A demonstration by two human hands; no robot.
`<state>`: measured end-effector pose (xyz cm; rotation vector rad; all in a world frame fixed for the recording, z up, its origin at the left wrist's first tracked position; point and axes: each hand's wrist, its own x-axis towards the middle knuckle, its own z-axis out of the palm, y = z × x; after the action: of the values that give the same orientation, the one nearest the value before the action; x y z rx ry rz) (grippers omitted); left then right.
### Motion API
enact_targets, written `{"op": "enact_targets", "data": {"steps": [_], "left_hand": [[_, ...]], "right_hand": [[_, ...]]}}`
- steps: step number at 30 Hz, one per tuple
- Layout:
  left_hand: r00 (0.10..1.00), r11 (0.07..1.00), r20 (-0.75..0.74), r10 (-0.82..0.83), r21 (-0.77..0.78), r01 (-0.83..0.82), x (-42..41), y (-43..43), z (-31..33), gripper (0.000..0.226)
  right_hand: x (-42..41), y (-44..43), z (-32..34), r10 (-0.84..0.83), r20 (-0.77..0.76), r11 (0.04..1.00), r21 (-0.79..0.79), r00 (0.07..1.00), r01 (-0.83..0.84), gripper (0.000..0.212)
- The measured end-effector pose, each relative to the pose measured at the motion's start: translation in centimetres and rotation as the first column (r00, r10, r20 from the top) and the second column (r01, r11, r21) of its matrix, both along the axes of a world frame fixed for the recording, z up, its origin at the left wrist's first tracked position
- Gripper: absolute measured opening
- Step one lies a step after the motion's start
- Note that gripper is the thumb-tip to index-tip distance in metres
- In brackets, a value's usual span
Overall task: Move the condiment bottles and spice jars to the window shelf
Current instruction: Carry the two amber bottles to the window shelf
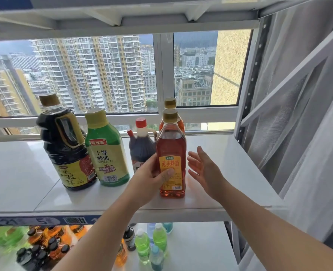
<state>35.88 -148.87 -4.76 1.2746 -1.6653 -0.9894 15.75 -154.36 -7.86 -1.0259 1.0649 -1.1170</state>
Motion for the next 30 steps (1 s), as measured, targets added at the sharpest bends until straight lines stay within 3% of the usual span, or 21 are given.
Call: {"op": "enact_targets", "data": {"steps": [9,13,15,18,24,30], "left_hand": [[0.981,0.982,0.070,0.183,-0.069,-0.178,0.4,2.4,-2.6,0.049],[0.963,0.972,0.131,0.235,-0.054,-0.230,0.1,4.0,-3.8,0.043],[0.961,0.975,0.162,0.224,-0.030,-0.222,-0.1,4.9,-4.2,0.040],[0.948,0.968,0.195,0.251,-0.025,-0.251,0.1,6.3,-5.1,0.033],[0.922,0.964,0.286,0.260,-0.020,-0.266,0.6,9.9,-8.3,0.017],[0.923,0.970,0.372,0.099,0.170,-0.172,-0.6,12.5,-13.0,0.006]], "right_hand": [[-0.7,4.4,-0.5,-0.071,-0.056,0.997,-0.033,0.996,0.069,0.059],[-1.0,6.5,-0.7,-0.182,0.074,0.983,0.015,0.981,0.181,0.026],[-1.1,7.6,-1.1,-0.211,0.015,0.977,-0.042,0.977,0.211,0.014],[-1.5,9.4,-1.8,-0.278,-0.088,0.951,-0.164,0.957,0.262,0.014],[-2.9,12.6,-4.2,-0.322,-0.211,0.938,-0.201,0.923,0.281,0.010],[-4.2,18.4,-9.1,-0.260,-0.373,0.965,-0.058,0.890,0.258,0.008]]}}
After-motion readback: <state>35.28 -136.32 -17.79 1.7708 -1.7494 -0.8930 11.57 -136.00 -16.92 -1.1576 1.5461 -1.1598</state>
